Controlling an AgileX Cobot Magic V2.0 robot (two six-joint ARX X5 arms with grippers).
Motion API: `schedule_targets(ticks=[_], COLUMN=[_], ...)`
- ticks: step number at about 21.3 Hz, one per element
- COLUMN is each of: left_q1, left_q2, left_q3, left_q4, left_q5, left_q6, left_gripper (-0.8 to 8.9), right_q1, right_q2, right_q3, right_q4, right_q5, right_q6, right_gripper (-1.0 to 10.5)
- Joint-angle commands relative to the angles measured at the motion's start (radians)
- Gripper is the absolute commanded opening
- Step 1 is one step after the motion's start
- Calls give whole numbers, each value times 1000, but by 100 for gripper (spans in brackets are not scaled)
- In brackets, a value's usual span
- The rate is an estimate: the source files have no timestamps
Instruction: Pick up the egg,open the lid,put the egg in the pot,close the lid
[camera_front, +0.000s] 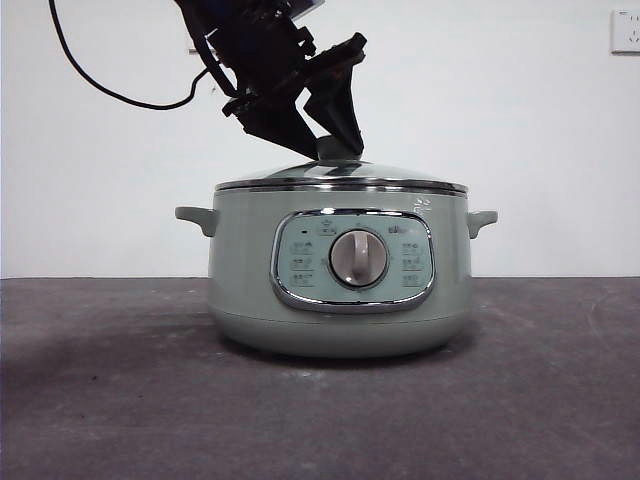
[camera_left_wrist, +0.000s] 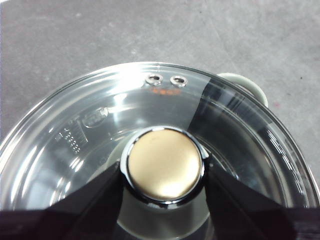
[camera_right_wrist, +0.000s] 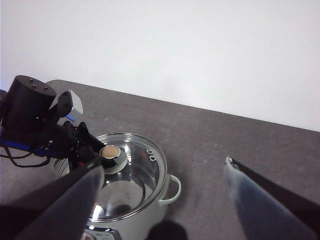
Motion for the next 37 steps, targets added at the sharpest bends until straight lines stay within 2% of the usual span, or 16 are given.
schedule_targets(ticks=[1, 7, 9, 11, 13, 14, 15, 20, 25, 31, 34, 35, 36, 37], left_q1=[-11, -11, -11, -11, -11, -10, -9, -7, -7, -10, -10, -10, -10, -10], left_q2=[3, 3, 3, 3, 2, 1, -3, -41, -127, -313, -452, -495, -534, -571], left_q3=[8, 8, 8, 8, 8, 8, 8, 8, 8, 8, 8, 8, 8, 8], left_q4=[34, -23, -42, -48, -49, -50, -54, -87, -170, -389, -537, -578, -612, -644], left_q5=[6, 6, 6, 6, 6, 7, 7, 7, 7, 28, 112, 135, 145, 144], left_q6=[-4, -5, -5, -5, -5, -5, -5, -5, -5, -5, -5, -5, -5, -5], left_gripper=[-8, -8, 42, 216, 438, 505, 514, 512, 512, 501, 501, 491, 410, 237], right_q1=[1, 1, 1, 1, 1, 1, 1, 2, 2, 2, 2, 2, 2, 2], right_q2=[0, 0, 1, 8, 13, 18, 23, 56, 95, 150, 182, 190, 196, 202], right_q3=[-1, -1, -1, -1, -1, -1, -1, -1, -1, -1, -1, -1, -1, -1], right_q4=[5, 3, 0, -8, -31, -46, -62, -143, -220, -308, -357, -371, -384, -394], right_q5=[-1, -2, -2, -3, -24, -44, -67, -115, -216, -336, -343, -343, -343, -343], right_q6=[6, 6, 6, 6, 6, 6, 6, 6, 6, -5, -5, -5, -6, -7], right_gripper=[409, 409, 409, 409, 409, 409, 409, 409, 409, 405, 404, 370, 261, 106])
